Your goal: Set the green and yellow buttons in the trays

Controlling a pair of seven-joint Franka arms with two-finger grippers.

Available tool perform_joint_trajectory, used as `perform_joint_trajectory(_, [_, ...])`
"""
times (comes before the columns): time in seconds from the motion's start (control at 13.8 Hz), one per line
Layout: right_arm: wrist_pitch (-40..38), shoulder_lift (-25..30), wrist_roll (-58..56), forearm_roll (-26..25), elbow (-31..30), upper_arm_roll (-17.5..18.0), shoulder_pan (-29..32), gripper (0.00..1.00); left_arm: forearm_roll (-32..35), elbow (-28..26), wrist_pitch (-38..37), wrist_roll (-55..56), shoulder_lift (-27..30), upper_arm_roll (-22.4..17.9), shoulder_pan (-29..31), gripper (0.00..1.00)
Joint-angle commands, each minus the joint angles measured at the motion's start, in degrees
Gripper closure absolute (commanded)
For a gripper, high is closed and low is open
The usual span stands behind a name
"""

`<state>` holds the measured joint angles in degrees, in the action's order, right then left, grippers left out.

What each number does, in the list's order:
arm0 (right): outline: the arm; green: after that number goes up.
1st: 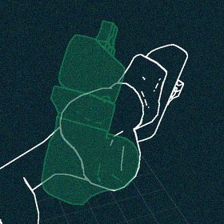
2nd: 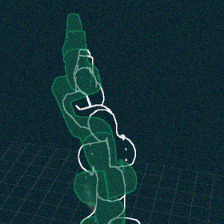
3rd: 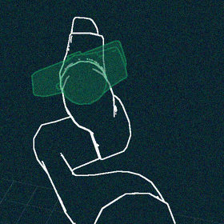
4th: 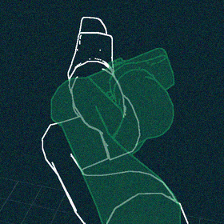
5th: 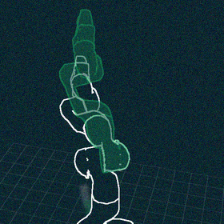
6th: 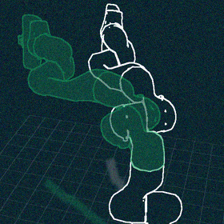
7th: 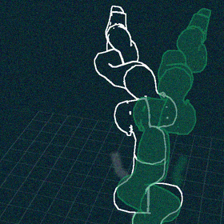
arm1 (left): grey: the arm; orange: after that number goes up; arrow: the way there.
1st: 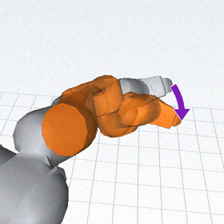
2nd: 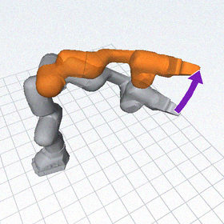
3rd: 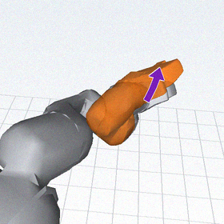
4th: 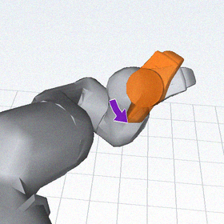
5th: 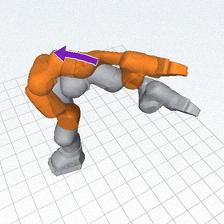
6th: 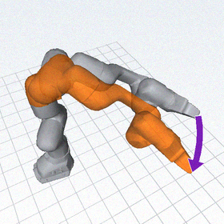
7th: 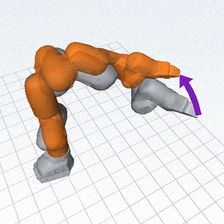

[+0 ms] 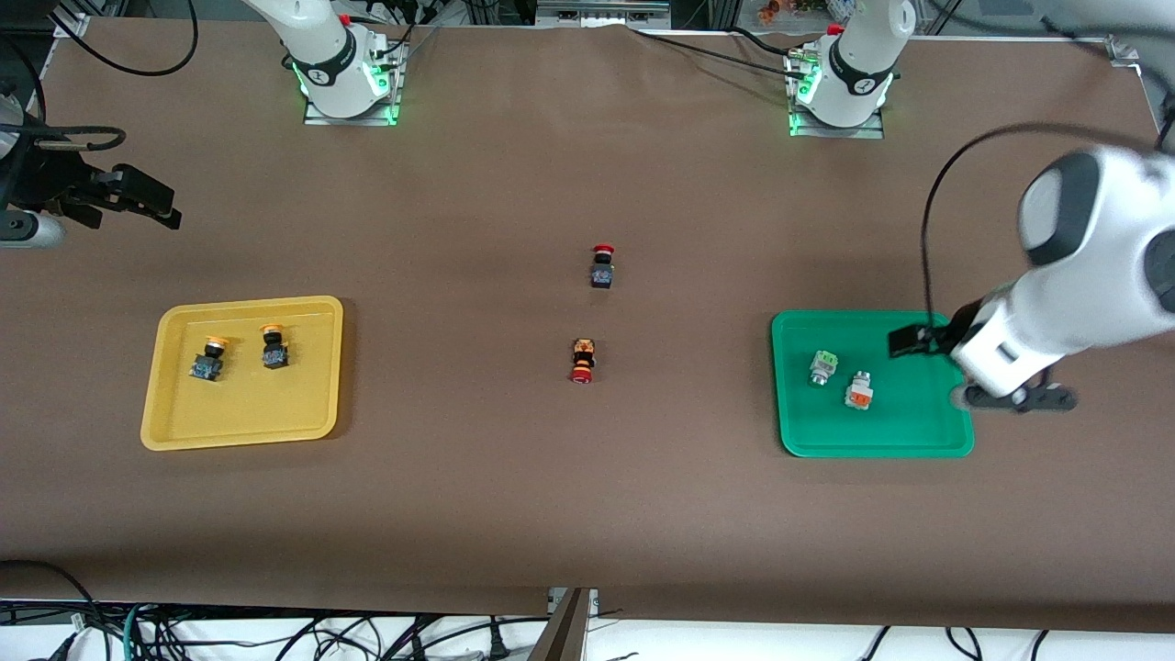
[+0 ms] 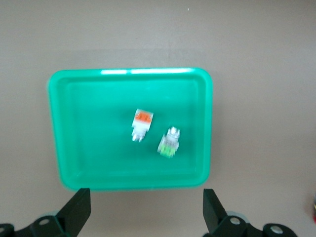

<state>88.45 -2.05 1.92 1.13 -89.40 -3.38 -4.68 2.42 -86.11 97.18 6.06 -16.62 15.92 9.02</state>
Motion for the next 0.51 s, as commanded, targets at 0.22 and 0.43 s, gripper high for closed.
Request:
perform_joint_trajectory(0.22, [-0.65, -0.76, 0.11, -1.04, 1.77, 0.39, 0.28, 0.0, -0.93, -2.31, -6.74, -2.11, 11.25, -0.18, 0.65, 0.0])
perform_joint_trajectory(0.43, [-0.56, -0.76, 0.11, -1.04, 1.77, 0.39, 0.28, 0.0, -1.1, -2.3, -7.44, -2.37, 12.4, -0.1, 0.92, 0.0])
